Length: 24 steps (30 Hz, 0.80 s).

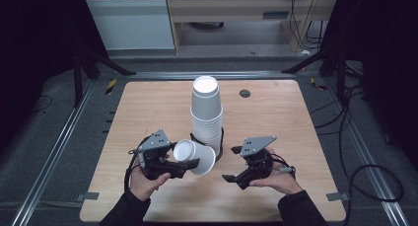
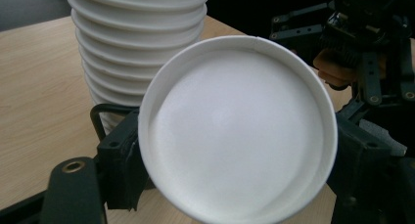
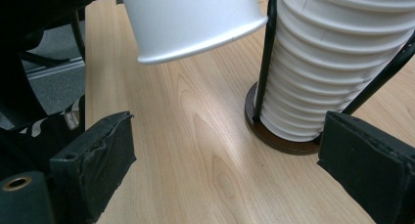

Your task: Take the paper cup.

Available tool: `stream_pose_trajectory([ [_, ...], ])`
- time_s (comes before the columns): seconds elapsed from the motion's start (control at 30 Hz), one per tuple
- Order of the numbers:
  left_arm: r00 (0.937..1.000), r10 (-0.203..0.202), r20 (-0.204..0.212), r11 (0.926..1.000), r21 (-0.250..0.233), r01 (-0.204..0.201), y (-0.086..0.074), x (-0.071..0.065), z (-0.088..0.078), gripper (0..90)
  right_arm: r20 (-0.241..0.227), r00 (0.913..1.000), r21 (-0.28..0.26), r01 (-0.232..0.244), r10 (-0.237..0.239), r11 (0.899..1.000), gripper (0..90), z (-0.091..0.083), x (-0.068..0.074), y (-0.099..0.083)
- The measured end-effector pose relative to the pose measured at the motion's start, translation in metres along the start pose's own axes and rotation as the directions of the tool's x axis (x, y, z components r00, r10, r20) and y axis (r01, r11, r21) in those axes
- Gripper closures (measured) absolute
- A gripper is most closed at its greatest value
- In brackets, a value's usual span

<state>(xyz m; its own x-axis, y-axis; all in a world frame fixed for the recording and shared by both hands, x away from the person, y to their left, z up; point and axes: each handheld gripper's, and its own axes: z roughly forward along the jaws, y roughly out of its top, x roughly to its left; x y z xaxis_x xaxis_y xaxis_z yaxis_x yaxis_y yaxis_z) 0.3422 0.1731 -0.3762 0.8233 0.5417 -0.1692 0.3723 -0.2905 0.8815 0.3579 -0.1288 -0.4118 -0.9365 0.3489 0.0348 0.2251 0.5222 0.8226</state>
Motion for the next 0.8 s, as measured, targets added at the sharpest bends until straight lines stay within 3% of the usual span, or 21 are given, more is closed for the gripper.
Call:
stream_pose_trajectory([
  [0.23, 0.9996, 0.001, 0.028, 0.9996, -0.027, -0.001, -0.003, 0.002, 0.005, 21.6, -0.014, 0.9997, -0.042, -0.023, 0.022, 0.999, 6.6, 0.003, -0.001, -0.003],
  [0.47, 0.9991, 0.004, 0.043, 0.9995, -0.031, -0.003, -0.005, 0.002, 0.013, 21.6, -0.045, 0.9965, -0.109, -0.075, 0.071, 0.991, 6.2, 0.007, -0.002, -0.003],
  [0.8, 0.9942, 0.021, 0.105, 0.9984, -0.054, -0.016, -0.004, -0.004, 0.019, 21.6, -0.093, 0.9929, -0.123, -0.086, 0.074, 0.989, 6.0, 0.014, -0.001, -0.001],
])
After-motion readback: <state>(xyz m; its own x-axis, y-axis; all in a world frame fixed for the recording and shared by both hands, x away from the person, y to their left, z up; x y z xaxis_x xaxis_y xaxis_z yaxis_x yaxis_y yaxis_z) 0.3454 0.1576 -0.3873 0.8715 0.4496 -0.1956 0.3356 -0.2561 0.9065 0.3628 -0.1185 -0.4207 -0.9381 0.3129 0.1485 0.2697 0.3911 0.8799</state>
